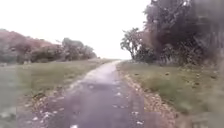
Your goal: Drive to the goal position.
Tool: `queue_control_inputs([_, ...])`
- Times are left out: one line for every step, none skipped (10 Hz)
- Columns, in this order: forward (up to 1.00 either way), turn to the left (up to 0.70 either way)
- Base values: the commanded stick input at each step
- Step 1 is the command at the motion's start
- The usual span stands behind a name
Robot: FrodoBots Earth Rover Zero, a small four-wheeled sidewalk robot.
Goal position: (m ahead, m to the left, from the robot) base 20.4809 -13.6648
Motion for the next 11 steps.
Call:
queue_control_inputs([1.0,0.38])
queue_control_inputs([1.0,0.22])
queue_control_inputs([1.0,0.06])
queue_control_inputs([1.0,0.0])
queue_control_inputs([1.0,0.0])
queue_control_inputs([1.0,0.0])
queue_control_inputs([1.0,0.0])
queue_control_inputs([1.0,0.0])
queue_control_inputs([1.0,0.0])
queue_control_inputs([1.0,0.0])
queue_control_inputs([1.0,0.0])
